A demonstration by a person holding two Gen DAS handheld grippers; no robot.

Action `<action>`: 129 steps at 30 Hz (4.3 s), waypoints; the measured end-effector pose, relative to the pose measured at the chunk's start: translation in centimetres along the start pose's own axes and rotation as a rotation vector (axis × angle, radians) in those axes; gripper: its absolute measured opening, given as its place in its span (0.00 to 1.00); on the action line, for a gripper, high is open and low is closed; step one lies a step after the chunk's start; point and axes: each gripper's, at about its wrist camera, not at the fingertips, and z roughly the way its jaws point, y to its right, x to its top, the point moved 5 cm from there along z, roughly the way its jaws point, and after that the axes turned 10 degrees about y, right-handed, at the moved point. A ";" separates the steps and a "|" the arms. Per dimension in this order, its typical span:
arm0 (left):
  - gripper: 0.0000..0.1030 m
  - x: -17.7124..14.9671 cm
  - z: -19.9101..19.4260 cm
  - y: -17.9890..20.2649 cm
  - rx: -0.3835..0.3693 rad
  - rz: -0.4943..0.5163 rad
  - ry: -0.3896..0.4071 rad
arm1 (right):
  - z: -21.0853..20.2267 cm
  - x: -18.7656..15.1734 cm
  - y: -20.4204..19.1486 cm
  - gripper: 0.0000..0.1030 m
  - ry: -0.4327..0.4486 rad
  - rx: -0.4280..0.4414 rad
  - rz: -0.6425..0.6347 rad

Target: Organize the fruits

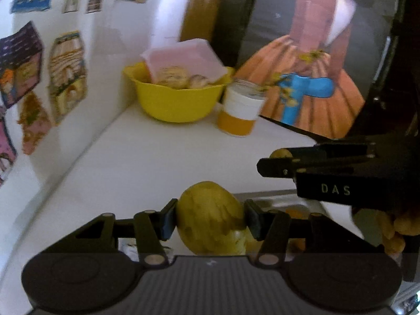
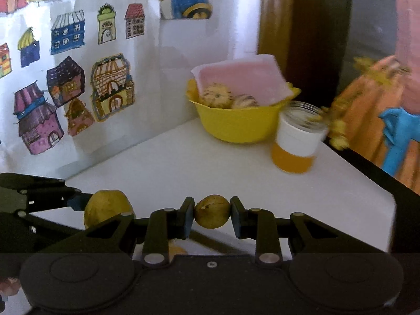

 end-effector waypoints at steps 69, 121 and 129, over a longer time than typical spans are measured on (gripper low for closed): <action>1.00 -3.9 -13.6 5.2 0.040 0.038 0.185 | -19.1 -8.0 -1.9 0.99 0.186 -0.181 0.144; 1.00 -13.7 -24.9 0.5 0.159 0.045 0.243 | -28.3 -18.0 -14.2 0.99 0.378 -0.367 0.179; 1.00 -15.9 -25.6 -0.4 0.182 0.048 0.247 | -28.1 -19.5 -15.2 0.99 0.374 -0.356 0.187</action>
